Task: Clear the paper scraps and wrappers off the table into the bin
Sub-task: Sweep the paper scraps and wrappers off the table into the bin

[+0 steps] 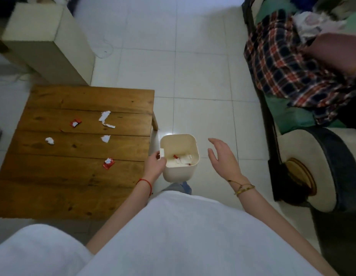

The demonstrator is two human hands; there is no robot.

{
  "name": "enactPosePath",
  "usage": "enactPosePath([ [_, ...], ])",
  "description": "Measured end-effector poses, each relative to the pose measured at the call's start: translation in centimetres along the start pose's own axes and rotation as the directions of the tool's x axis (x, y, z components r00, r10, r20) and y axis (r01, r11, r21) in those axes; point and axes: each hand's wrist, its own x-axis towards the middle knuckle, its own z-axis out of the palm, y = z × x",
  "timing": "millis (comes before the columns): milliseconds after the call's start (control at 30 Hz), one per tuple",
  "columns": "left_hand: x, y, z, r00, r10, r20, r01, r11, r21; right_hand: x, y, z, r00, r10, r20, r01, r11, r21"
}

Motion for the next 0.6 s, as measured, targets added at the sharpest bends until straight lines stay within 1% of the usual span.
enactPosePath([
  [200,4.4,3.5,-1.6,0.99,-0.086,-0.115,0.07,0.988,-0.138,10.8,-1.9,-1.1,0.982,-0.146,0.12,0.148,0.989,-0.007],
  [333,5.8,4.2,-1.9,0.964,-0.166,-0.209,0.119,0.968,-0.219,16.9,-3.9,-0.5,0.931,-0.278,0.235,0.29,0.957,-0.017],
  [400,6.3,4.2,-1.5,0.941,-0.219,-0.258,0.141,0.947,-0.289,19.7,-4.9,0.2,0.89,-0.349,0.295,0.372,0.928,-0.026],
  [467,6.6,4.0,-0.8,0.91,-0.28,-0.306,0.154,0.914,-0.376,22.2,-5.7,1.0,0.83,-0.426,0.358,0.467,0.884,-0.03],
  [600,6.9,3.7,1.7,0.832,-0.416,-0.368,0.186,0.833,-0.521,26.6,-7.3,2.6,0.666,-0.541,0.513,0.631,0.776,-0.001],
])
